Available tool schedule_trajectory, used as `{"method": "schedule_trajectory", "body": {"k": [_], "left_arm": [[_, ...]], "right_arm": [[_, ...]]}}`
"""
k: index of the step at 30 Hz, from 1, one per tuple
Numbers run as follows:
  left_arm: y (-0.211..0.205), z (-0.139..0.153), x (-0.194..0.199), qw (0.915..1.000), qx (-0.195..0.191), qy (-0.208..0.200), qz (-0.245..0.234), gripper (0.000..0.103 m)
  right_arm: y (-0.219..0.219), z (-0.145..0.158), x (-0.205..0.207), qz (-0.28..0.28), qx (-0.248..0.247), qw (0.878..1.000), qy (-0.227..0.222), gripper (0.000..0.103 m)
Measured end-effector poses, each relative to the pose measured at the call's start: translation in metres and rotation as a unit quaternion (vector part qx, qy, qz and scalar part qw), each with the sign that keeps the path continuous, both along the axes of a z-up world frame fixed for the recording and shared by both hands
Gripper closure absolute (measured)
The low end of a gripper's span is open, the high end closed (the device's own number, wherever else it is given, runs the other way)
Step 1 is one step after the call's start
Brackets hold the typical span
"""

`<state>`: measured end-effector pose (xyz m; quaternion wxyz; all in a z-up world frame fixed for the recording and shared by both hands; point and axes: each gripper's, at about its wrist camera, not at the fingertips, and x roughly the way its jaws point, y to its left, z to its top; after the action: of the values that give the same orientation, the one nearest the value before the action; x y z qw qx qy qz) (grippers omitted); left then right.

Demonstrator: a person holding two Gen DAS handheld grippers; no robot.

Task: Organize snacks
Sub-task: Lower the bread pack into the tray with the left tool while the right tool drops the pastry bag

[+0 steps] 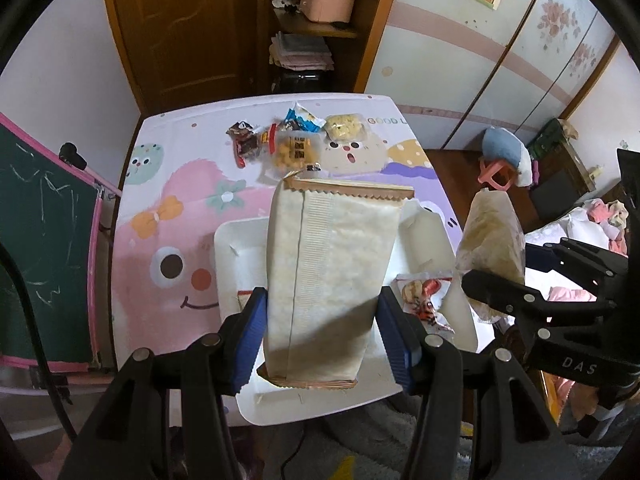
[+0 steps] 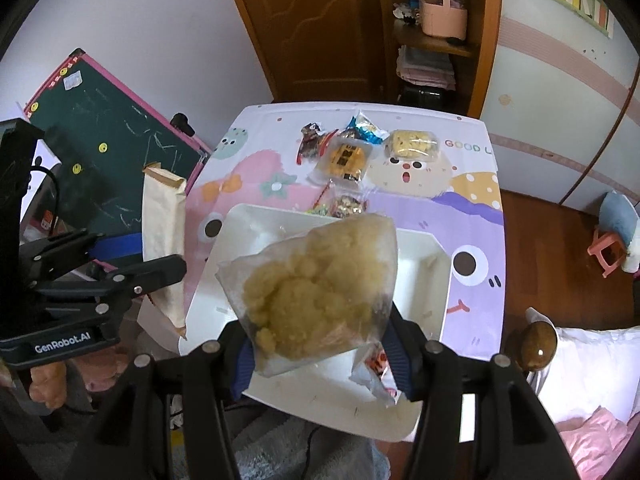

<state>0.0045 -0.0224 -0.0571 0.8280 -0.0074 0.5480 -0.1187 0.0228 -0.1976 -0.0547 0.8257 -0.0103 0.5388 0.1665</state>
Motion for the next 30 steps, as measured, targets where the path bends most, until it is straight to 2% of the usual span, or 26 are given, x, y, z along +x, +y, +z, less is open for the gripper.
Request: {"method": "schedule_trajectory", "body": {"k": [7,9,12,15,16,30], "left_arm": [[-0.004,-0.009,-0.004,0.9998,0.015,0.010,0.005,0.050],[-0.004,-0.011,-0.005,0.9996,0.025,0.013,0.008,0.049],[-0.003,-0.015,-0.006,0.9993,0.029,0.017,0.015,0.047],[-0.003,-0.013,-0.008,0.9991,0.034,0.010,0.024,0.024],[-0.003,-0.011,-0.008,0.9990,0.035,0.004,0.026,0.021],[-0.008,0.006,-0.011,0.9980,0.047,-0.018,0.037,0.021]], "right_arm": [[0.003,-0.002,-0.011,0.010,-0.014,1.000,0.002,0.045],[0.004,-0.003,-0.012,0.011,-0.016,1.000,0.003,0.032],[0.005,-0.001,-0.014,0.011,-0.022,1.000,-0.010,0.021],[0.005,0.002,-0.017,0.010,-0.034,0.999,-0.029,0.018],[0.004,0.003,-0.017,0.010,-0.037,0.999,-0.033,0.018],[-0.007,0.010,-0.023,0.007,-0.025,0.999,-0.034,0.018]]}}
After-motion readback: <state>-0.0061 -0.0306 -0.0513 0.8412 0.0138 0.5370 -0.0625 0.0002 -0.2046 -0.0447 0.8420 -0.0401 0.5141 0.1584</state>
